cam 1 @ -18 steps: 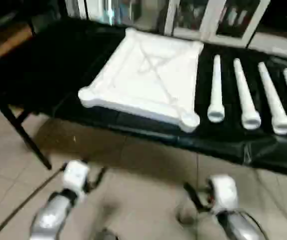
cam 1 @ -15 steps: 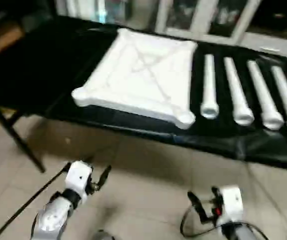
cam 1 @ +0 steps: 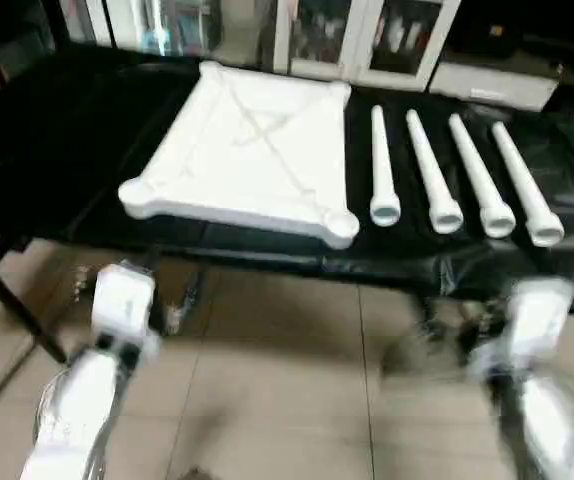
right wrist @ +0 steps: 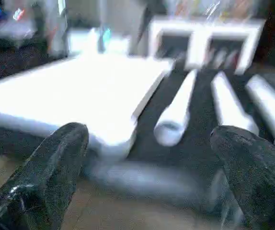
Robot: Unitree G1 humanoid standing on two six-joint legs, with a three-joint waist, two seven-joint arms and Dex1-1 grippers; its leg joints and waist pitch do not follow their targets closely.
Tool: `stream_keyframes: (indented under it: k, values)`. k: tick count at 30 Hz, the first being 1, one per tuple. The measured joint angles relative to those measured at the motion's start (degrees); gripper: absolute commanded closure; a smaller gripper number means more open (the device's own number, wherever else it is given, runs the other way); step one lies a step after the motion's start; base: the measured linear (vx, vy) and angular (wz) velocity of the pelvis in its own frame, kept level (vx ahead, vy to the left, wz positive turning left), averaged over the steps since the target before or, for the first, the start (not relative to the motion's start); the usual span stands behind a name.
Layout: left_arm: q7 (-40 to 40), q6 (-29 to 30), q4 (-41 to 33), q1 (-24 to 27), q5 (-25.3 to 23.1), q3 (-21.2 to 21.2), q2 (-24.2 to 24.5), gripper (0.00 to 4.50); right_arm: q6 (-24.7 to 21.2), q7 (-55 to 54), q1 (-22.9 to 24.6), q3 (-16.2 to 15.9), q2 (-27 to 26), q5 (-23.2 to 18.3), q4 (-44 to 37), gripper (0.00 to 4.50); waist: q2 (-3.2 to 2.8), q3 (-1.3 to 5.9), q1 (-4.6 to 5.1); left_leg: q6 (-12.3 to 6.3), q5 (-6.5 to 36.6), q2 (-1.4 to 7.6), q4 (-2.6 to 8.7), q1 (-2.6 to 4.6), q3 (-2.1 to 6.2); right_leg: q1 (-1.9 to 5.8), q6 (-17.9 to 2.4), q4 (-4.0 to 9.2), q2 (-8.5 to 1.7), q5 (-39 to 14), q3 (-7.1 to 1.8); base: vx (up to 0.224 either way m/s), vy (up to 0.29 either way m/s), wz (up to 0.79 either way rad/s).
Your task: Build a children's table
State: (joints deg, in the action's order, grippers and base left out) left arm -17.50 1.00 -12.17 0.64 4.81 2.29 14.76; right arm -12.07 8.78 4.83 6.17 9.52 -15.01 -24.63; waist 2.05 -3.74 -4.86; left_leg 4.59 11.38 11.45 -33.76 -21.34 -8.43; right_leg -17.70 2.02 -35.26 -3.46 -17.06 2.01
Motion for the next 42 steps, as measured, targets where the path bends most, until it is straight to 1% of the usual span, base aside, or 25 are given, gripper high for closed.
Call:
stream_keyframes:
  k: [1, 2, 4, 5, 7, 8, 9, 12, 13, 14, 16, 17, 18, 20, 22, 23, 26, 27, 30, 33, 35, 37, 38, 41, 42]
  values:
    - [0.25, 0.78, -0.39, -2.05, -0.02, -0.33, -0.2, 0.94, -0.41, -0.87, -2.43, 0.37, 0.03, 0.09, -0.03, 0.08, -0.08, -0.02, -0.08, 0.05, -0.24, -0.03, 0.18, -0.12, -0.05, -0.24, 0.22, 0.01, -0.01, 0.21, -0.07, 0.0, 0.0, 0.0]
    - [0.75, 1.87, -0.96, -4.14, -0.14, -0.89, -0.47, 0.94, -0.51, -1.5, -4.47, 0.39, 0.04, 0.2, -0.05, 0.08, -0.19, 0.04, -0.15, 0.21, -0.52, -0.07, 0.3, -0.15, -0.1, -0.26, 0.43, 0.01, 0.0, 0.47, -0.12, 0.0, 0.0, 0.0]
    - [2.69, 3.8, -0.82, -6.76, -0.61, -1.03, -1.98, 0.94, -1.21, -3.02, -5.95, 0.36, 0.2, 1.89, 0.85, 0.08, -0.2, 0.04, -0.1, 0.38, -0.66, -0.07, 0.27, -0.34, -0.18, -0.28, 0.45, -0.13, 0.06, 0.47, -0.28, 0.0, 0.0, 0.0]
    - [4.62, 5.51, 0.85, -10.03, -0.74, -0.91, -3.65, 0.94, -2.58, -4.84, -8.48, 0.76, 0.22, 2.71, 3.14, 0.08, -0.15, 0.02, 0.04, 0.27, -0.83, -0.1, 0.19, -0.8, -0.17, -0.73, 0.51, -0.4, 0.08, 0.52, -0.32, 0.0, 0.0, 0.0]
    - [7.36, 9.31, 4.13, -15.14, 1.26, 0.32, -7.01, 0.94, -5.55, -7.44, -12.53, 2.67, -0.49, 1.56, 7.47, 0.08, -0.07, 0.05, 0.19, 0.0, -1.07, -0.22, 0.0, -1.33, -0.22, -1.45, 0.57, -0.9, 0.07, 0.55, -0.61, 0.0, 0.0, 0.0]
    - [8.28, 10.62, 5.24, -16.56, 2.24, 0.43, -7.81, 0.94, -6.57, -8.19, -13.53, 3.55, -0.98, 0.76, 9.14, 0.08, -0.08, 0.05, 0.23, 0.01, -1.09, -0.25, 0.02, -1.37, -0.26, -1.56, 0.61, -0.92, 0.07, 0.58, -0.74, 0.0, 0.0, 0.0]
    - [8.38, 10.9, 5.98, -16.83, 2.27, 0.46, -7.7, 0.94, -6.67, -8.21, -13.57, 3.61, -1.02, 0.38, 9.75, 0.08, -0.11, 0.04, 0.36, 0.04, -1.07, -0.28, 0.04, -1.36, -0.26, -1.62, 0.62, -0.95, 0.07, 0.59, -0.83, 0.0, 0.0, 0.0]
    - [13.03, 12.32, 11.2, -18.65, -2.23, 0.78, -6.83, 0.94, -6.74, -8.34, -14.4, 3.46, -1.06, 0.73, 10.92, 0.08, -0.11, 0.03, 1.22, 0.05, -1.06, -0.36, 0.05, -1.37, -0.26, -1.79, 0.71, -1.0, 0.08, 0.74, -1.06, 0.0, 0.0, 0.0]
    - [16.3, 12.34, 13.21, -19.81, -3.8, 1.6, -7.07, 0.94, -6.76, -8.52, -15.11, 3.47, -1.24, 1.06, 11.46, 0.08, -0.09, 0.02, 1.44, 0.03, -1.08, -0.36, 0.02, -1.4, -0.26, -1.81, 0.74, -1.0, 0.08, 0.82, -1.08, 0.0, 0.0, 0.0]
    - [23.34, 10.15, 16.69, -21.9, -7.62, 2.98, -7.25, 0.94, -6.76, -8.83, -16.29, 3.45, -1.81, 1.18, 12.0, 0.08, -0.07, 0.0, 1.7, -0.05, -1.16, -0.37, -0.03, -1.48, -0.24, -1.88, 0.76, -0.99, 0.09, 0.97, -1.12, 0.0, 0.0, 0.0]
    - [29.97, 5.71, 18.25, -24.06, -11.44, 5.03, -6.86, 0.94, -6.48, -9.02, -16.99, 3.38, -2.07, 1.41, 12.12, 0.08, -0.02, 0.0, 1.84, -0.19, -1.31, -0.37, -0.05, -1.68, -0.21, -1.98, 0.81, -0.84, 0.09, 1.22, -1.11, 0.0, 0.0, 0.0]
    - [30.48, 3.73, 18.23, -25.0, -11.87, 5.82, -6.22, 0.94, -6.36, -9.37, -17.4, 3.18, -1.86, 2.42, 12.76, 0.08, -0.02, 0.01, 1.67, -0.28, -1.32, -0.42, -0.15, -1.69, -0.23, -1.97, 0.87, -0.84, 0.04, 1.3, -1.15, 0.0, 0.0, 0.0]
    - [29.07, 3.74, 17.87, -25.57, -10.69, 6.23, -5.84, 0.94, -6.15, -9.63, -17.95, 2.9, -1.54, 3.27, 13.77, 0.08, -0.05, 0.02, 1.46, -0.37, -1.37, -0.46, -0.17, -1.7, -0.26, -1.98, 0.88, -0.84, -0.02, 1.36, -1.18, 0.0, 0.0, 0.0]
    - [22.65, 6.38, 16.44, -25.25, -6.33, 6.03, -5.86, 0.94, -5.59, -9.7, -19.31, 2.12, -0.79, 4.63, 16.4, 0.08, -0.16, 0.05, 1.01, -0.51, -1.5, -0.52, -0.22, -1.7, -0.39, -2.01, 0.88, -0.85, -0.11, 1.53, -1.25, 0.0, 0.0, 0.0]
    - [18.61, 9.5, 15.58, -23.96, -3.76, 5.09, -6.36, 0.94, -5.23, -9.76, -20.3, 2.11, -0.96, 4.6, 18.13, 0.08, -0.21, 0.02, 0.41, -0.5, -1.63, -0.51, -0.23, -1.71, -0.48, -2.11, 0.83, -0.87, -0.14, 1.71, -1.3, 0.0, 0.0, 0.0]
    - [15.55, 13.2, 14.02, -22.14, -1.99, 3.82, -6.31, 0.94, -6.13, -9.7, -21.41, 2.35, -0.97, 4.18, 19.51, 0.08, -0.2, 0.02, 0.26, -0.54, -1.72, -0.48, -0.22, -1.69, -0.54, -2.16, 0.74, -0.87, -0.14, 1.81, -1.33, 0.0, 0.0, 0.0]
    - [14.0, 16.84, 12.52, -18.31, -0.84, 1.37, -7.25, 0.94, -10.23, -9.14, -21.4, 2.2, 0.2, 3.72, 19.99, 0.08, -0.19, 0.02, -0.26, -0.72, -1.83, -0.43, -0.21, -1.71, -0.55, -2.21, 0.62, -0.89, -0.1, 1.93, -1.33, 0.0, 0.0, 0.0]
    - [14.14, 16.87, 12.34, -17.78, -1.05, 1.17, -7.24, 0.94, -11.06, -8.68, -20.41, 1.66, 0.87, 4.07, 19.48, 0.08, -0.19, 0.02, -0.38, -0.76, -1.85, -0.41, -0.2, -1.73, -0.54, -2.21, 0.59, -0.89, -0.09, 1.96, -1.31, 0.0, 0.0, 0.0]
    - [13.91, 14.46, 9.82, -13.72, -2.53, 0.43, -5.29, 0.94, -11.54, -6.37, -14.16, -0.54, 2.62, 5.51, 15.67, 0.08, -0.2, 0.02, -0.38, -0.78, -1.85, -0.41, -0.15, -1.7, -0.54, -2.22, 0.67, -0.87, -0.09, 2.04, -1.34, 0.0, 0.0, 0.0]
    - [11.58, 13.26, 7.94, -9.83, -2.88, -0.45, -3.93, 0.94, -11.19, -4.93, -9.99, -1.04, 2.68, 5.77, 13.41, 0.08, -0.16, 0.0, -0.28, -0.81, -1.84, -0.42, -0.16, -1.72, -0.56, -2.27, 0.73, -0.86, -0.09, 2.12, -1.38, 0.0, 0.0, 0.0]
    - [10.15, 13.51, 6.21, -8.85, -3.34, -1.97, -3.67, 0.94, -10.98, -4.61, -8.48, -0.92, 2.26, 5.14, 12.33, 0.08, -0.12, -0.03, -0.35, -0.84, -1.82, -0.42, -0.15, -1.71, -0.58, -2.25, 0.41, -0.81, -0.11, 1.95, -1.39, 0.0, 0.0, 0.0]
    - [10.11, 13.7, 5.27, -9.23, -3.49, -3.06, -3.99, 0.94, -10.95, -4.64, -8.28, -0.91, 1.5, 4.26, 11.62, 0.08, -0.2, -0.09, -0.32, -0.89, -1.77, -0.43, 0.02, -1.42, -0.65, -2.09, 0.6, -0.56, -0.11, 1.81, -1.37, 0.0, 0.0, 0.0]
    - [10.21, 13.73, 5.02, -9.64, -3.5, -3.76, -4.32, 0.94, -10.93, -4.84, -8.24, -0.86, 0.65, 3.84, 11.33, 0.08, -0.27, -0.23, -0.19, -0.91, -1.74, -0.43, 0.41, -0.73, -0.75, -1.71, 0.66, -0.05, -0.1, 1.78, -1.32, 0.0, 0.0, 0.0]
    - [10.34, 13.71, 4.62, -10.09, -3.5, -4.47, -4.77, 0.94, -10.81, -5.23, -8.23, -0.63, -0.83, 3.04, 11.09, 0.08, -0.59, -0.54, 0.29, -1.0, -1.57, -0.46, 1.61, 1.44, -0.82, 0.26, 0.7, 1.86, -0.12, 1.73, -1.07, 0.012, 0.009, -0.07]
    - [10.34, 13.68, 4.53, -10.09, -3.49, -4.47, -4.8, 0.94, -10.79, -5.24, -8.23, -0.34, -0.83, 3.05, 11.04, 0.08, -0.71, -0.55, 0.53, -1.0, -1.54, -0.46, 1.88, 1.79, -0.7, 0.87, 0.7, 2.43, -0.12, 1.73, -0.93, 0.036, 0.027, -0.2]
